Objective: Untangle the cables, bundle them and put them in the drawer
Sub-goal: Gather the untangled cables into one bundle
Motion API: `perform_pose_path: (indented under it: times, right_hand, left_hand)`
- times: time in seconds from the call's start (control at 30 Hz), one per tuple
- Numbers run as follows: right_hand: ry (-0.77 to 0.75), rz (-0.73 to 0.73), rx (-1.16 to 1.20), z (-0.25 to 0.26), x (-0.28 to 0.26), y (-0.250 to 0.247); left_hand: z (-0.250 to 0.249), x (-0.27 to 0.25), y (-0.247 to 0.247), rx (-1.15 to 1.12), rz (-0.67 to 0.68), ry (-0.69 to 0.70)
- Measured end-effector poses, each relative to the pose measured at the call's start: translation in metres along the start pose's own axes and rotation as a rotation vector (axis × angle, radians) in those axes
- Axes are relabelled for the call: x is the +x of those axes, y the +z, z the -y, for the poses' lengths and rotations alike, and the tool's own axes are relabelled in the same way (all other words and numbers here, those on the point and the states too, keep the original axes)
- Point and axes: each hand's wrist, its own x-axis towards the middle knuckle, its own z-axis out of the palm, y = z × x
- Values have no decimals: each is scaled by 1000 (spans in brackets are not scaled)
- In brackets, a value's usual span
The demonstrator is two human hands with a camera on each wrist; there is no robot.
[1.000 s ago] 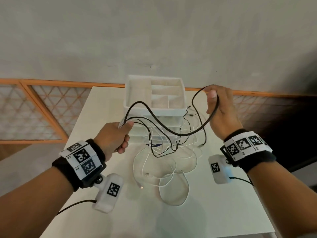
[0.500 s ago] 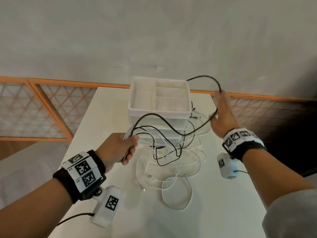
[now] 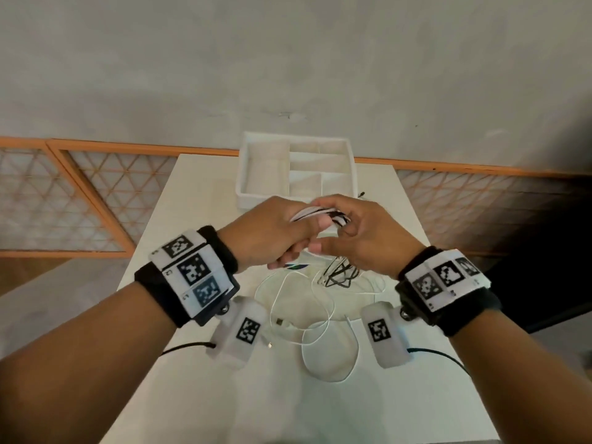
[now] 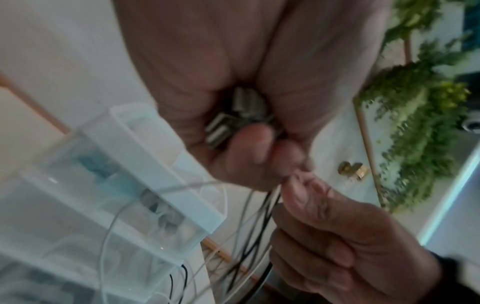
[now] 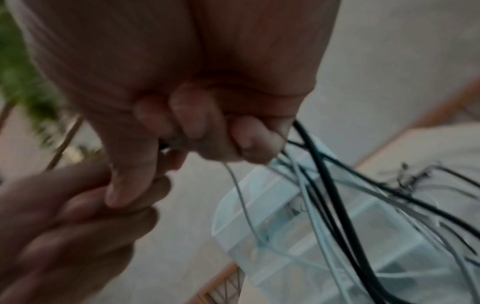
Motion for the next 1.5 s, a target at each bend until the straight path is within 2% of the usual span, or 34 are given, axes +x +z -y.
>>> perform_pose_path:
  times: [0.07, 0.17, 0.23, 0.3, 0.4, 0.5, 0.57, 0.6, 0.63, 0.67, 0.77, 0.83, 0.87, 0.93, 0.97, 1.03, 1.07, 1.13, 1.2, 1.33, 1.43, 1.5]
  right_hand:
    - [104, 15, -20, -22, 2, -7]
    - [241, 49, -279, -66, 5, -8]
    - [346, -48, -449, -96, 7, -8]
    - [466, -179, -516, -125, 13, -19]
    - [585, -339, -409, -155, 36, -51]
    - [478, -542, -359, -138, 59, -79]
    - [324, -778, -309, -116, 62, -84]
    - [273, -835, -264, -118, 62, -83]
    - [248, -828, -233, -120, 59, -77]
    - [286, -737, -234, -130, 55, -70]
    - [520, -286, -391, -163, 35, -46]
    - [606, -195, -468, -166, 19, -31]
    - [593, -241, -476, -163, 12, -20]
    - [439, -333, -496, -158, -2, 8]
    - [339, -302, -523, -157, -9, 25]
    - [221, -75, -580, -159, -21, 61]
    - [221, 52, -610, -160, -25, 78]
    - [232, 177, -690, -161, -29, 105]
    - [248, 182, -746, -165, -28, 121]
    - [324, 179, -822, -171, -25, 138]
    - [272, 164, -902, -172, -26, 139]
    - [246, 128, -854, -171, -24, 132]
  left_hand:
    - [-3, -6, -5, 15, 58, 33]
    - [-8, -15, -11, 44, 66, 72]
    - [-10, -19, -16, 17, 27, 108]
    - [-8, -22, -22, -36, -2, 122]
    - [10, -22, -22, -3, 71, 30]
    - [45, -15, -13, 237, 162, -152]
    - [72, -8, -4, 360, 145, -279]
    - [85, -6, -1, 401, 112, -336]
    - [95, -3, 3, 438, 80, -385]
    - [105, -2, 7, 462, 51, -431]
    - [122, -1, 12, 493, -47, -527]
    - [123, -1, 12, 457, -99, -570]
    - [122, -1, 13, 410, -119, -598]
    - [121, 1, 15, 196, -148, -668]
    - [118, 1, 15, 78, -156, -694]
    - [114, 0, 16, -61, -139, -699]
    - [113, 0, 16, -85, -113, -689]
    - [112, -2, 18, -99, -64, -671]
    - [110, -5, 19, -117, -46, -661]
    - [106, -15, 25, -344, -60, -668]
    - [104, -22, 26, -361, -122, -674]
    - [106, -27, 22, -370, -149, -676]
